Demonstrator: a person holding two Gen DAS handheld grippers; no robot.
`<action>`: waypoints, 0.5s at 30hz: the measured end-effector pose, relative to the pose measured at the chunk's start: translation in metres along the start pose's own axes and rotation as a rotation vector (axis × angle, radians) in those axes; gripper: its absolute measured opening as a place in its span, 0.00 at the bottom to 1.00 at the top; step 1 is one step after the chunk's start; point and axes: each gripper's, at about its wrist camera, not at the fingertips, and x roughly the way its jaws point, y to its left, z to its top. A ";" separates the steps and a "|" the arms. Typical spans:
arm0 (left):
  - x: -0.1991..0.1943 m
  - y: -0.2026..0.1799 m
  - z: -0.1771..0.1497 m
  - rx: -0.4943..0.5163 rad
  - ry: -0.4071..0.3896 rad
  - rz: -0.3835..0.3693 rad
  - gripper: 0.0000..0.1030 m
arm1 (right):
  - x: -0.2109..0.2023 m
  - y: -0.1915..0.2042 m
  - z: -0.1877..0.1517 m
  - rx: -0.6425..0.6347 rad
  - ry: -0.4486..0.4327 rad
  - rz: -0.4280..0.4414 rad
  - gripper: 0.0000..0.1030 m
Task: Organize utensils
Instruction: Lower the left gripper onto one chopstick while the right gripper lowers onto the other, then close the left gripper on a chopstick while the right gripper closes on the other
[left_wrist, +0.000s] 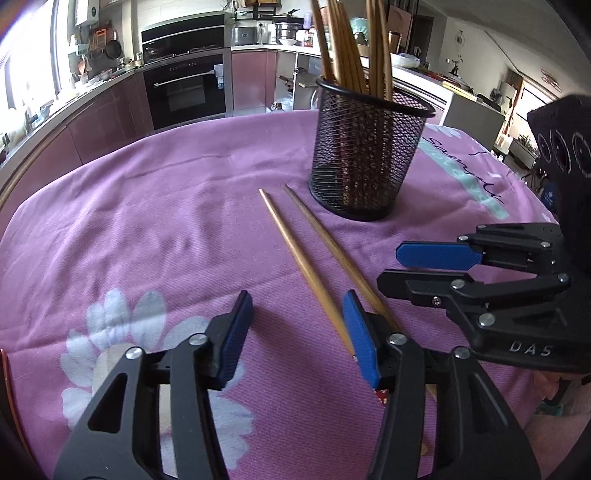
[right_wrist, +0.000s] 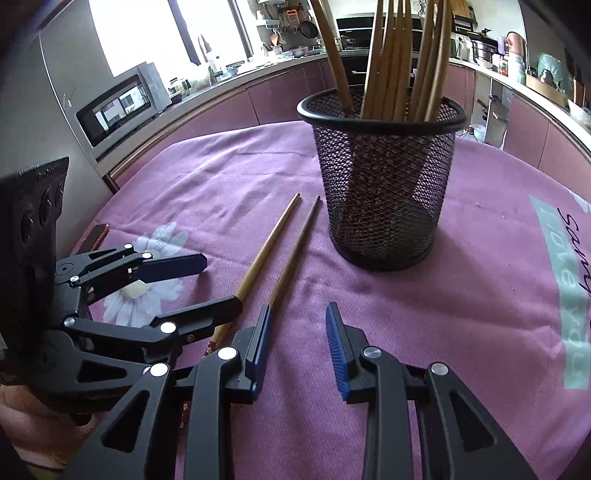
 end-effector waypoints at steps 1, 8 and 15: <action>0.000 -0.001 0.000 0.005 0.001 0.000 0.43 | -0.001 -0.001 0.000 0.005 -0.003 0.005 0.28; -0.004 0.003 -0.006 -0.028 0.005 -0.016 0.15 | -0.002 0.002 0.003 -0.002 -0.021 0.020 0.28; -0.011 0.010 -0.014 -0.081 0.005 -0.014 0.10 | 0.004 0.005 0.005 -0.006 -0.023 0.026 0.28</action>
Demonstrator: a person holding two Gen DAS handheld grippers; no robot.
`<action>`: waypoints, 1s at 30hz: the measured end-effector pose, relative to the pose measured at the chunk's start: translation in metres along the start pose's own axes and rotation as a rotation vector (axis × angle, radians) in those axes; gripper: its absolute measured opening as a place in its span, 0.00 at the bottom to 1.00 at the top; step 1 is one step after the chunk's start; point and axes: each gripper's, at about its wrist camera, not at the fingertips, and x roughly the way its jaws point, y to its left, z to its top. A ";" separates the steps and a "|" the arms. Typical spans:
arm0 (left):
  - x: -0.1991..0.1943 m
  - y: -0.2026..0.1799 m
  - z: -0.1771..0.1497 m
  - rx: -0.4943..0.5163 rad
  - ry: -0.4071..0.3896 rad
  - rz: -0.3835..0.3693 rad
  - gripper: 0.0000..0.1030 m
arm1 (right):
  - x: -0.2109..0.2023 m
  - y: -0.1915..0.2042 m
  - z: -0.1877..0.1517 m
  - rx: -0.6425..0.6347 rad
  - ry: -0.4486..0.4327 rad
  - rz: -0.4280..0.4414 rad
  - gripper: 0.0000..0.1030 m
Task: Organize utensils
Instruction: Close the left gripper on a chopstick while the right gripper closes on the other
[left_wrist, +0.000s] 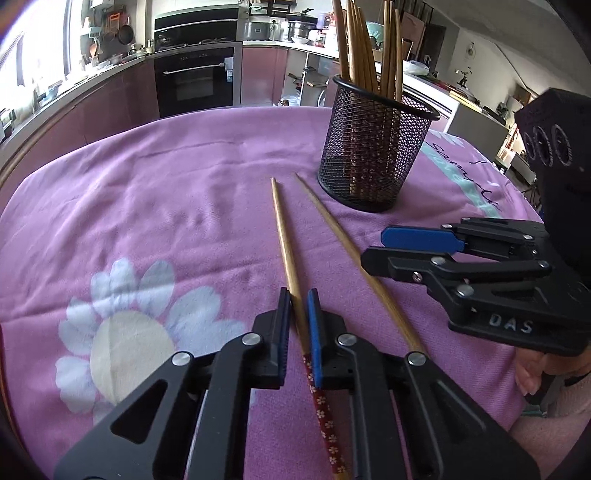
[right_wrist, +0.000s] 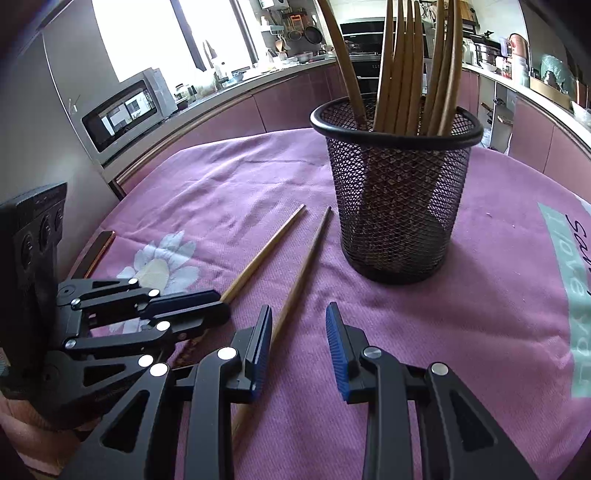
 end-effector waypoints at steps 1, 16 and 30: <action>0.000 0.000 0.000 -0.002 0.001 0.000 0.10 | 0.000 0.000 0.000 0.000 -0.001 -0.001 0.28; 0.010 0.002 0.015 0.000 0.002 0.026 0.15 | 0.016 0.000 0.014 -0.003 0.001 -0.031 0.28; 0.021 0.001 0.028 0.000 0.012 0.037 0.09 | 0.024 0.006 0.018 -0.035 0.015 -0.067 0.15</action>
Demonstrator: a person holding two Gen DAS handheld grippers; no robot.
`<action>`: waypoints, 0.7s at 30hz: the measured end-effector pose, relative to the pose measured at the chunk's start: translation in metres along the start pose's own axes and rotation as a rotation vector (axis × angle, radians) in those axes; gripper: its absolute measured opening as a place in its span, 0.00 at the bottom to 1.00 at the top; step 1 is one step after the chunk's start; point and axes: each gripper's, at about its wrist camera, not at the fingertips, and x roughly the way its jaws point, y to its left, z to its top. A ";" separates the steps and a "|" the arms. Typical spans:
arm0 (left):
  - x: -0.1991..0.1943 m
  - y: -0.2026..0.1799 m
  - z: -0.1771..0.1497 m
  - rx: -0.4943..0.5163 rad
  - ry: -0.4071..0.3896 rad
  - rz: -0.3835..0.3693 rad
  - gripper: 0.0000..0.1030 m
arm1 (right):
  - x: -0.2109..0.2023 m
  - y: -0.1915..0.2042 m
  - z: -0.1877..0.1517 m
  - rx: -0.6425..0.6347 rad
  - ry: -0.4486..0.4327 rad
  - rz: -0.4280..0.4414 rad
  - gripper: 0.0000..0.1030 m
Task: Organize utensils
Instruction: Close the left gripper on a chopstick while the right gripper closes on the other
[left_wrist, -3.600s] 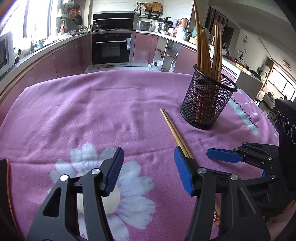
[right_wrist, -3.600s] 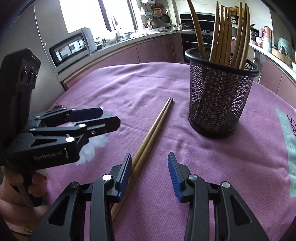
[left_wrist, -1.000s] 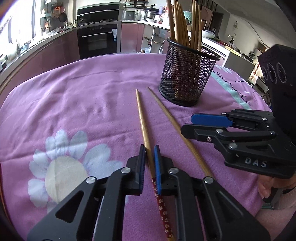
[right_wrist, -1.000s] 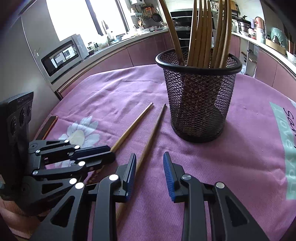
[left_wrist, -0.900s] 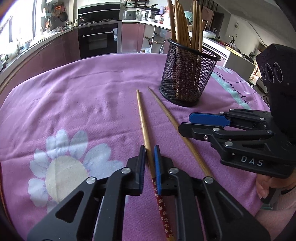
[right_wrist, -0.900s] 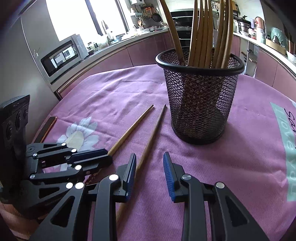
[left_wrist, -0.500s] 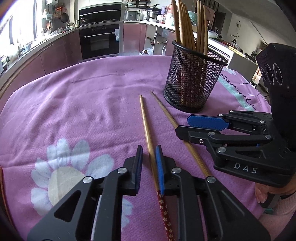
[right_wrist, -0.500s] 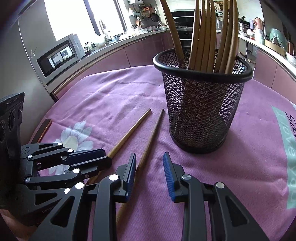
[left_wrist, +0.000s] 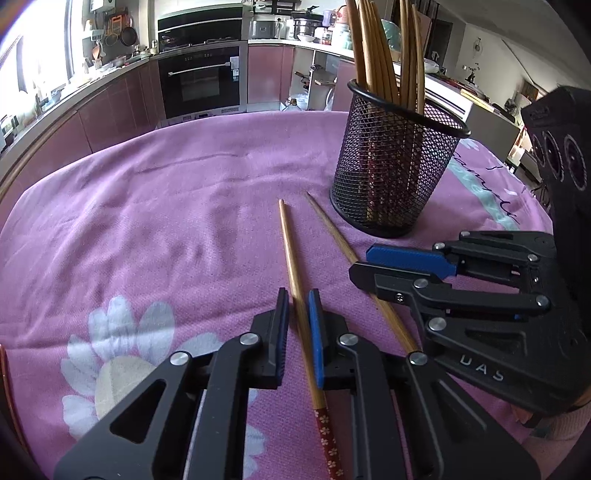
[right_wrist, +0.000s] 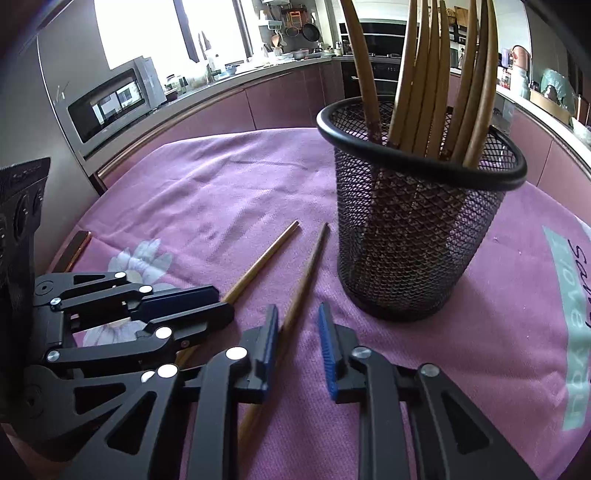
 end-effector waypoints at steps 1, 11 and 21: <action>0.000 0.000 0.000 -0.003 0.000 -0.001 0.09 | 0.000 0.000 0.000 0.000 0.001 0.005 0.13; 0.002 0.000 0.002 -0.011 0.005 -0.003 0.08 | 0.002 0.005 0.001 -0.007 0.017 0.001 0.11; 0.003 -0.002 0.002 -0.027 0.003 -0.005 0.08 | 0.001 -0.002 0.000 0.034 0.006 0.021 0.09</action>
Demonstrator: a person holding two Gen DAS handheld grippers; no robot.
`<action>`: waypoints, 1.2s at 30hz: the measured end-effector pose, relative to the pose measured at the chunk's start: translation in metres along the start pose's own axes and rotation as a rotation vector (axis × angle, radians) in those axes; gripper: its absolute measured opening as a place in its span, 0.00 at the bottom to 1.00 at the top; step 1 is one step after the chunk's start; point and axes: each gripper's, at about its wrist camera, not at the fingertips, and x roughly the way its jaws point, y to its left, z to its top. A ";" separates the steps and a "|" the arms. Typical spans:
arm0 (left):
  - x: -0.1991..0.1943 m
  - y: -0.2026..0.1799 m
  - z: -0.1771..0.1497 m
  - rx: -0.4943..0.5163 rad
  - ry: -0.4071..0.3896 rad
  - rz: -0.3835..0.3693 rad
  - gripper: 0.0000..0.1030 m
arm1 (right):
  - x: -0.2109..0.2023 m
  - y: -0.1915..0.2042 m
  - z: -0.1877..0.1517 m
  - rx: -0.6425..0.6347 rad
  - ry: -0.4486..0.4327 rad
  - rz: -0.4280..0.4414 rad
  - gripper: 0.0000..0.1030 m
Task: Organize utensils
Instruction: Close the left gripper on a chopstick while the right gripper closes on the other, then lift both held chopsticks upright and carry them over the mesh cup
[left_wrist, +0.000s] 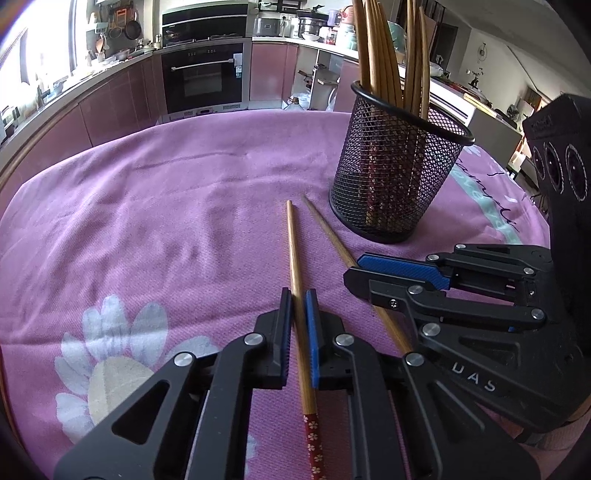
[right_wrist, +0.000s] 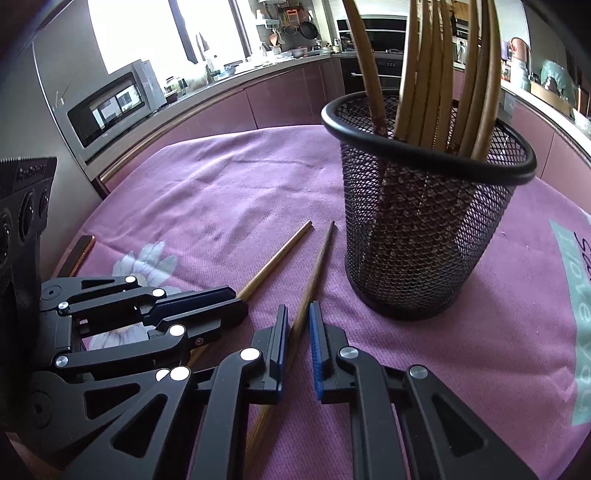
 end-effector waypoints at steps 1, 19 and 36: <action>0.000 0.001 0.000 -0.003 0.000 -0.001 0.08 | 0.000 -0.002 0.000 0.007 -0.001 0.005 0.09; -0.021 0.002 -0.003 -0.026 -0.041 -0.026 0.07 | -0.031 -0.006 -0.007 0.035 -0.062 0.082 0.05; -0.053 0.004 -0.004 -0.030 -0.103 -0.058 0.07 | -0.061 -0.005 -0.011 0.036 -0.138 0.129 0.05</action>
